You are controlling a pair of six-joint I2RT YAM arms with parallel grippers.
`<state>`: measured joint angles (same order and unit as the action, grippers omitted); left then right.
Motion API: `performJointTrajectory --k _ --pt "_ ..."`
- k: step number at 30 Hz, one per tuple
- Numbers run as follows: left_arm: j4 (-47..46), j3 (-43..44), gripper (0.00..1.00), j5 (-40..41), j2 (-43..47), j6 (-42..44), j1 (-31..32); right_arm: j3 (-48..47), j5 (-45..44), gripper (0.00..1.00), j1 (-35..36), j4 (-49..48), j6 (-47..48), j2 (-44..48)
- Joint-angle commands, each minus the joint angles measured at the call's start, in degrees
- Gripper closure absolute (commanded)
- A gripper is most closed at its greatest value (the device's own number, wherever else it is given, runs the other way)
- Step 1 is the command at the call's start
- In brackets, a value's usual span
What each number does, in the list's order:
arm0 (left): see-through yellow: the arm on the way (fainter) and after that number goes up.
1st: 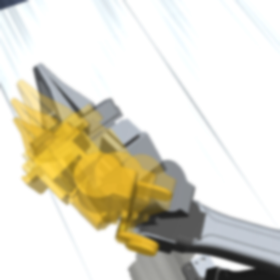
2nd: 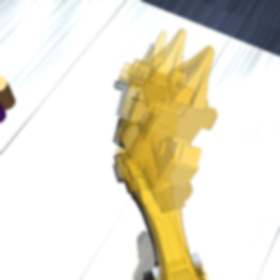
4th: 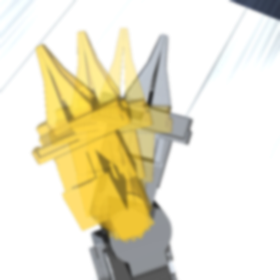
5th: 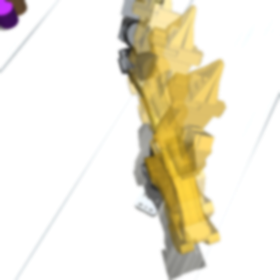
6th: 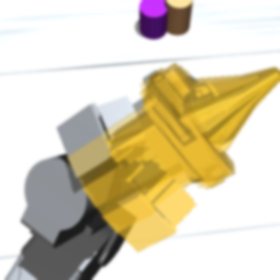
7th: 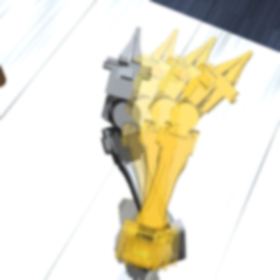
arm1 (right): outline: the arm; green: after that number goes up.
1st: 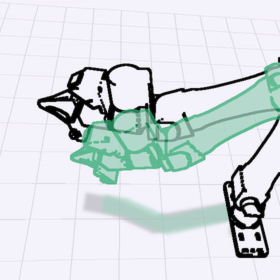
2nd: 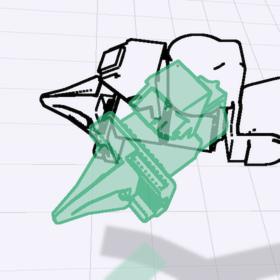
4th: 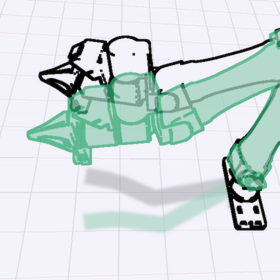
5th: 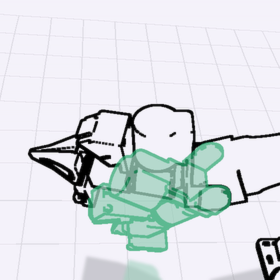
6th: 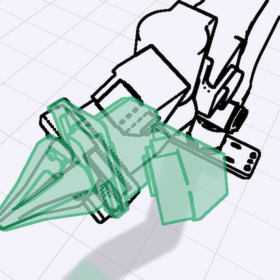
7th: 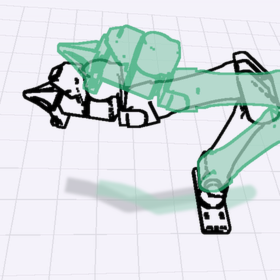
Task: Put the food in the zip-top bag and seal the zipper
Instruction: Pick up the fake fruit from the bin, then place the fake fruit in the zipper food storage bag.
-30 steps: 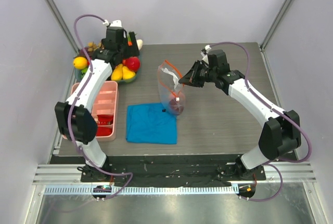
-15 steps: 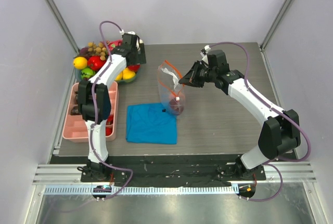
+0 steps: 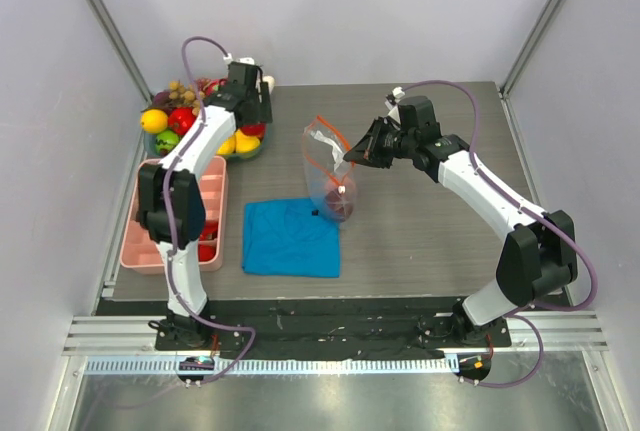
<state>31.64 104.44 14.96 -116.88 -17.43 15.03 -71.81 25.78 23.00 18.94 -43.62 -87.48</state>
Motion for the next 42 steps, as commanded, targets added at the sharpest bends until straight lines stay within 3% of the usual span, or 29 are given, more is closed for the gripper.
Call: performJointTrajectory --k 1,6,12,17,27,31,35,42 --pt "1.14 -0.73 0.44 -2.21 12.10 0.73 0.09 -2.54 -0.38 0.99 -0.24 -0.75 0.90 -0.14" --pt "3.08 0.58 0.46 -13.62 19.40 -1.20 0.53 -3.16 0.06 0.99 -0.15 -0.83 1.08 -0.23" --pt "2.73 5.24 0.47 -23.74 23.01 -3.75 8.60 -4.30 0.41 0.99 -0.07 -0.83 1.34 -0.41" --pt "2.90 4.46 0.43 -24.37 23.01 -3.92 17.03 -5.62 0.50 0.99 0.02 -0.48 1.34 -0.15" --pt "5.18 -3.63 0.40 -25.51 21.34 -3.14 19.34 -5.80 0.15 0.99 -0.06 0.57 2.04 0.47" --pt "7.47 -3.99 0.30 -23.23 22.31 -0.51 19.34 -5.71 -0.29 0.99 -0.06 0.66 2.57 0.56" --pt "10.90 -0.75 0.00 -19.89 22.83 3.63 19.16 -5.80 -0.73 0.99 -0.06 0.66 2.48 0.38" --pt "2.92 -3.10 0.00 -20.17 26.52 0.04 9.25 -5.62 -1.17 0.99 0.02 0.84 2.57 0.21"
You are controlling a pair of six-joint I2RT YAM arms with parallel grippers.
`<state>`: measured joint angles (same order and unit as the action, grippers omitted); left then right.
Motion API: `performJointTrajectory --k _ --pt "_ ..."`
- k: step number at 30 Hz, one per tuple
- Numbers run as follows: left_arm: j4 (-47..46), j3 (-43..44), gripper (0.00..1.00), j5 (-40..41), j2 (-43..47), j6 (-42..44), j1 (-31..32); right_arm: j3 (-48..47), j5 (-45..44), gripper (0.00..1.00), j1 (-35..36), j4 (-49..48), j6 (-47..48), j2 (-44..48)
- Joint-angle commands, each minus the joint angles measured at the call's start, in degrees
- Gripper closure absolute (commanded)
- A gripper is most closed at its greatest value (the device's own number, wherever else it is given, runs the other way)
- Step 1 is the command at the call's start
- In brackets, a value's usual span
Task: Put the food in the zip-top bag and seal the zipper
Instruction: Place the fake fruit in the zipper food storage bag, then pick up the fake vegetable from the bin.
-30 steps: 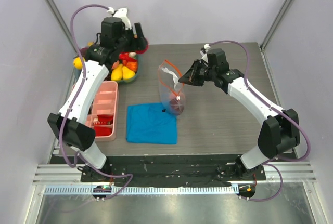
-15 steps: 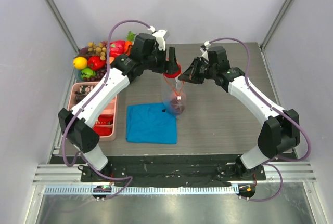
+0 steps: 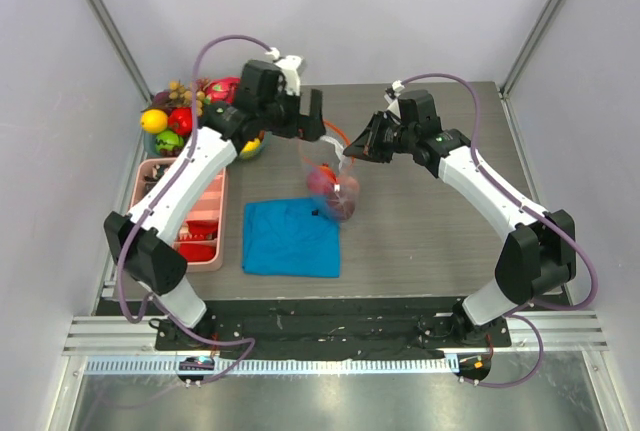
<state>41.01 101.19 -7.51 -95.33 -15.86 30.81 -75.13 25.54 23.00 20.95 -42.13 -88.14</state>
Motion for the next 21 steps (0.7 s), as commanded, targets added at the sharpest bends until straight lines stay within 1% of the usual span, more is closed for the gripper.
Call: performJointTrajectory --k 1,2,3,4,6,7,8,9,11,13,14,15,16,18,21 --pt "-7.52 -0.98 0.00 4.06 4.89 -2.50 -7.77 -2.30 -0.84 0.99 -0.06 -1.17 1.08 0.78" --pt "-9.53 -1.69 0.00 5.56 4.72 -4.51 -10.22 -2.30 -0.93 0.99 -0.06 -1.17 1.08 0.77" --pt "-10.33 -2.13 0.00 6.88 3.76 -5.58 -11.37 -2.30 -0.84 0.99 0.02 -1.17 1.08 0.69" --pt "-11.04 -2.57 0.00 10.81 3.23 -7.15 -12.43 -2.39 -0.84 0.99 0.02 -1.17 1.08 0.60" --pt "-12.45 -2.66 0.02 12.42 1.56 -11.37 -15.84 -2.39 -0.84 0.99 -0.06 -1.17 1.08 0.42" --pt "-12.36 -2.23 0.03 14.52 -0.36 -12.95 -16.82 -2.39 -0.93 0.99 0.02 -1.17 1.08 0.42" --pt "-12.19 -1.18 0.06 15.67 -1.60 -14.45 -17.53 -2.47 -0.93 0.99 -0.06 -1.17 1.08 0.34" --pt "-11.49 -0.30 0.07 17.07 -2.66 -17.34 -18.41 -2.30 -0.93 0.99 -0.06 -1.17 1.17 0.42" --pt "-10.43 1.72 0.08 21.54 -5.74 -19.03 -18.68 -2.21 -1.11 0.99 -0.06 -1.17 1.43 0.42" --pt "-11.39 1.65 0.10 23.06 -7.15 -21.91 -19.20 -2.12 -1.11 0.99 -0.06 -1.17 1.52 0.34" --pt "-12.87 -0.01 0.14 22.46 -7.76 -22.54 -19.47 -2.21 -1.11 0.99 0.02 -1.17 1.52 0.16" --pt "-14.54 -1.07 0.16 21.93 -8.03 -22.90 -19.82 -2.21 -1.02 0.99 -0.06 -1.17 1.52 0.16" --pt "-17.95 -2.30 0.19 21.92 -8.20 -24.64 -20.26 -2.30 -0.93 0.99 -0.06 -1.17 1.44 -0.10" --pt "-20.96 -4.58 0.22 22.01 -9.08 -26.76 -20.87 -2.30 -0.76 0.99 -0.06 -1.09 1.35 -0.28" --pt "-22.29 -4.07 0.30 21.92 -11.89 -30.01 -22.45 -2.21 -0.67 0.99 0.02 -1.00 1.35 -0.37"
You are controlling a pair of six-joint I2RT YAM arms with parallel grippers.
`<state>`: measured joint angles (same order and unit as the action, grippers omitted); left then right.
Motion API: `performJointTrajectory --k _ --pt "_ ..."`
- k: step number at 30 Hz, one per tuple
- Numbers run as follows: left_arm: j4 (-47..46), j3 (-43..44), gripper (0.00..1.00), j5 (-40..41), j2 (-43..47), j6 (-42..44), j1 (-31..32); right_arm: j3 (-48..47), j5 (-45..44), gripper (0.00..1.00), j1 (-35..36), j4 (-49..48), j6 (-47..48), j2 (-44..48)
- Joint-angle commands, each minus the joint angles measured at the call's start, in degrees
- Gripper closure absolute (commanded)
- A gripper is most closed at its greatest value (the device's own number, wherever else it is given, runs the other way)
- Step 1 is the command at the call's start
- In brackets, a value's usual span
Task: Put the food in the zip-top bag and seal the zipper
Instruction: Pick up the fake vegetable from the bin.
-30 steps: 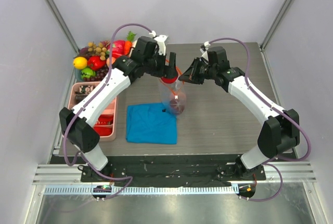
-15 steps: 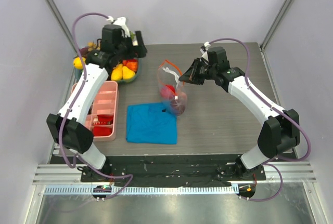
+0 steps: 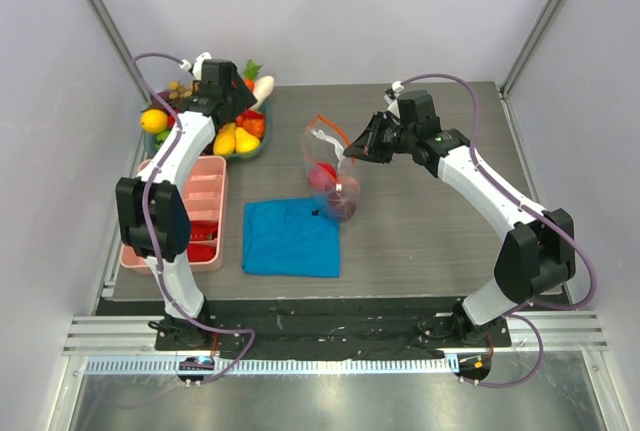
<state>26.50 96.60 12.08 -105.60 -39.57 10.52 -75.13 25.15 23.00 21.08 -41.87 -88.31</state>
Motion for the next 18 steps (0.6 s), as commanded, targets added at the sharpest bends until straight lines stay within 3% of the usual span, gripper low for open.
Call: performJointTrajectory --k 1,18 --pt "-8.56 0.70 0.32 2.25 -2.41 -7.00 -2.61 -2.12 -0.27 0.99 -0.06 -1.13 1.17 -0.11" --pt "-13.23 5.09 0.40 3.65 -13.48 -14.48 -5.42 -2.74 0.08 0.99 -0.15 -1.04 1.52 -2.48"
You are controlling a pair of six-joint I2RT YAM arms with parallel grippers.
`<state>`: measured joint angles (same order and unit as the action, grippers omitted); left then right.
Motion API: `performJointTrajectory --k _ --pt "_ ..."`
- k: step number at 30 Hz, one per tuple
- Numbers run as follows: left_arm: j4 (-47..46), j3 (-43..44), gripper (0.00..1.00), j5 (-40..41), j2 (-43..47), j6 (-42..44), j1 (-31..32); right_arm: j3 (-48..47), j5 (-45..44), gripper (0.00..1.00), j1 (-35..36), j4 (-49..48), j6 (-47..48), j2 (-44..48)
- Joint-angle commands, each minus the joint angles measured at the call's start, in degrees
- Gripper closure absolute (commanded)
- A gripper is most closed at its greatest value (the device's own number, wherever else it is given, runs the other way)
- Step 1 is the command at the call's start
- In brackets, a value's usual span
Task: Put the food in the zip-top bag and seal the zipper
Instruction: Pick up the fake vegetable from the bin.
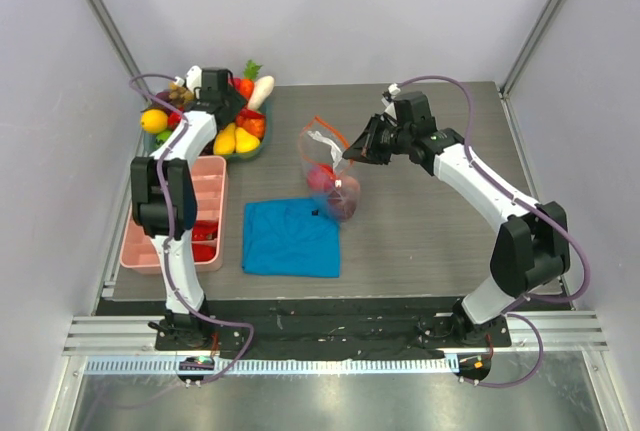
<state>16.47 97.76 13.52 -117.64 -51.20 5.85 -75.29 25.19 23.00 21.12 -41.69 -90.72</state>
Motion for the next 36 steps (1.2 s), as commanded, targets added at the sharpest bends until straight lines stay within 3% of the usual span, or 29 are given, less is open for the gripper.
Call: performJointTrajectory --k 1,6,13,20,25,30,36 --pt "-3.02 4.11 0.41 2.39 -1.79 -3.37 -0.92 -2.67 0.03 0.99 -0.07 -1.17 1.44 -0.33" --pt "-3.37 5.08 0.42 2.30 -3.20 -3.82 -1.28 -2.85 0.21 0.99 -0.15 -1.17 1.35 -0.86" --pt "-2.93 4.64 0.63 0.55 -2.51 -4.70 -2.15 -3.37 0.39 0.99 -0.07 -1.17 1.35 -1.31" --pt "-0.13 2.71 0.71 -2.53 4.78 -4.79 -2.77 -3.11 0.39 0.99 -0.07 -1.17 1.70 -0.60" --pt "1.37 0.77 0.72 -4.99 13.30 0.92 -2.77 -3.46 0.30 0.99 -0.06 -1.00 2.32 0.36" --pt "2.51 -0.46 0.76 -12.79 22.45 8.91 -1.46 -4.17 0.56 0.99 0.02 -0.56 2.41 0.72" --pt "4.36 -1.78 0.75 -15.62 29.83 24.82 9.17 -6.01 0.74 0.99 0.02 0.23 2.84 1.16"
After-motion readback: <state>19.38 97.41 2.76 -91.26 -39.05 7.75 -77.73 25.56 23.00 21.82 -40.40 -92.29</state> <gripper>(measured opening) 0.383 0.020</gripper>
